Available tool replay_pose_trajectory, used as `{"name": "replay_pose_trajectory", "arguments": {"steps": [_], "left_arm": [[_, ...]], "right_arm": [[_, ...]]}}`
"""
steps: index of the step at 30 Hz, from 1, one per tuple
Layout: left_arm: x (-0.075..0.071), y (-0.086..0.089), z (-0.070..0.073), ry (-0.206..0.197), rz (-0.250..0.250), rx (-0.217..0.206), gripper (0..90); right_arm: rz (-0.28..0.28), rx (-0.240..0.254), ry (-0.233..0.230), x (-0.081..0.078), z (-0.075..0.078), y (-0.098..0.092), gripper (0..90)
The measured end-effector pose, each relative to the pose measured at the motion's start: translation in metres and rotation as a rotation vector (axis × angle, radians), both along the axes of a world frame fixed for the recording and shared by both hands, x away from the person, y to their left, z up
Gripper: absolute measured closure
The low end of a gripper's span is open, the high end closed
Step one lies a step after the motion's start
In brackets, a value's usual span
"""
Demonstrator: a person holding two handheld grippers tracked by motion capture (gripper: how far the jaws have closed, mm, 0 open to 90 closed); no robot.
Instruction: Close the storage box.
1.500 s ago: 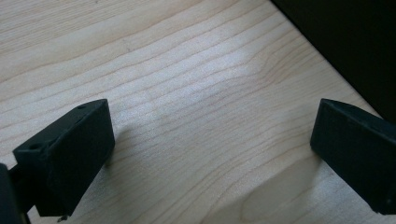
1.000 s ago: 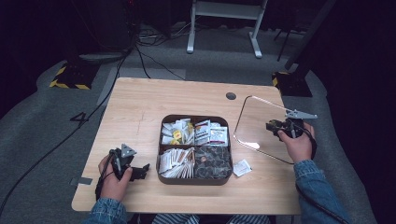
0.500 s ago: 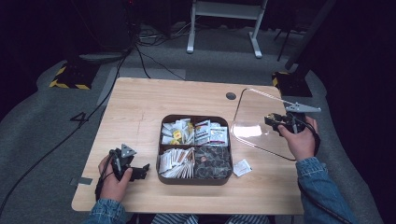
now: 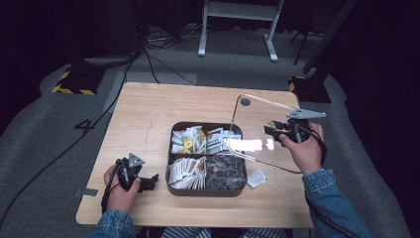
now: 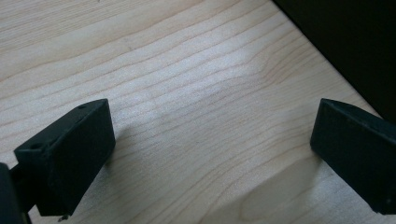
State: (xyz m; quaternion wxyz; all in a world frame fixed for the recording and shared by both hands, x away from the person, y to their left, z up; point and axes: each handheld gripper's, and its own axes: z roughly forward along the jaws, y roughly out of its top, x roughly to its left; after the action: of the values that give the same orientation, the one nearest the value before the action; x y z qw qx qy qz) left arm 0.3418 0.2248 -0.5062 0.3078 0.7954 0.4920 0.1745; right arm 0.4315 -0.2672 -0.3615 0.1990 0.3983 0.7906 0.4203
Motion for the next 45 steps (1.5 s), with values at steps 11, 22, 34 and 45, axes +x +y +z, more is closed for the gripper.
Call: {"name": "replay_pose_trajectory", "arguments": {"steps": [11, 22, 34, 45], "left_arm": [[0.0, 0.0, 0.0, 0.0, 0.0, 0.0, 0.1], [0.001, -0.001, 0.0, 0.0, 0.007, -0.002, 0.0], [0.002, -0.001, 0.0, -0.001, 0.007, 0.0, 0.1], [0.002, -0.001, 0.0, -0.001, 0.008, 0.001, 0.1]], "right_arm": [[0.08, -0.012, 0.008, -0.007, 0.007, 0.05, 58.9], [0.136, -0.014, 0.026, -0.011, 0.003, 0.085, 58.9], [0.207, -0.023, 0.056, -0.012, -0.015, 0.126, 58.9], [0.23, -0.047, 0.082, -0.014, -0.034, 0.154, 58.9]]}}
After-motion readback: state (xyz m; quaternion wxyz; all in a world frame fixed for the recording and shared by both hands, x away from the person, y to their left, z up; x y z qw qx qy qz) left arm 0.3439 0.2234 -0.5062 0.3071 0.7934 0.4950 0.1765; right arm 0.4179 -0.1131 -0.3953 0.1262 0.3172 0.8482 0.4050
